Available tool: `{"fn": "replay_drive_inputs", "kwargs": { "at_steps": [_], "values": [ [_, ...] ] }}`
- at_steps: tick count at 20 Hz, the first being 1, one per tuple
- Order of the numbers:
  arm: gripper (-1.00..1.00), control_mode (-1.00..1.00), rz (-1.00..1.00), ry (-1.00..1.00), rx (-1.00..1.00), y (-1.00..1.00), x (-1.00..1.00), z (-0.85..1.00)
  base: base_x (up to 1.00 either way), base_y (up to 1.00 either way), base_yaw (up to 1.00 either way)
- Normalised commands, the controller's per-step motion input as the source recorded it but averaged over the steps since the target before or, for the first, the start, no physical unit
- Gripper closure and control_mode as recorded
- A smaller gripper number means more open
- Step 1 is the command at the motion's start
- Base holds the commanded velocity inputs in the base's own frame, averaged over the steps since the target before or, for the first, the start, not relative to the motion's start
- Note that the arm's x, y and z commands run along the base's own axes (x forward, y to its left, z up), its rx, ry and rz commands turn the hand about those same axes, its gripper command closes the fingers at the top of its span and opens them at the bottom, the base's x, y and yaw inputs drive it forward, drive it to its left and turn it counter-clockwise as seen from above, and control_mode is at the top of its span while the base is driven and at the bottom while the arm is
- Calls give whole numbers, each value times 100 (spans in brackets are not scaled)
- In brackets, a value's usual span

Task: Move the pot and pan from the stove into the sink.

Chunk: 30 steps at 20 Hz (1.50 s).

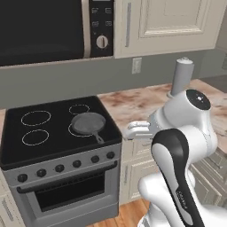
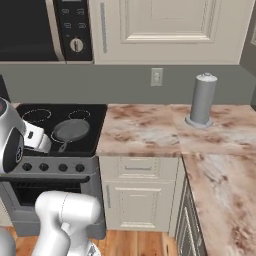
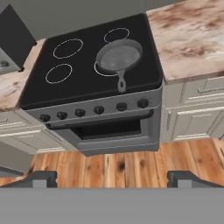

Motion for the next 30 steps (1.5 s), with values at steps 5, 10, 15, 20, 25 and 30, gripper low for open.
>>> {"fn": "replay_drive_inputs", "kwargs": {
  "at_steps": [5,10,15,20,25,30],
  "values": [
    [-100,100,0,0,0,0,0,0,14,0,1],
    [-100,-100,0,0,0,0,13,-1,0,0,0],
    [-100,-100,1,0,0,0,46,-10,0,0,0],
    [-100,-100,4,0,0,0,47,-21,0,0,0],
    [-100,-100,5,0,-3,0,38,-24,0,0,0],
    [-100,-100,2,0,-2,0,-1,-4,0,0,0]
  ]
}}
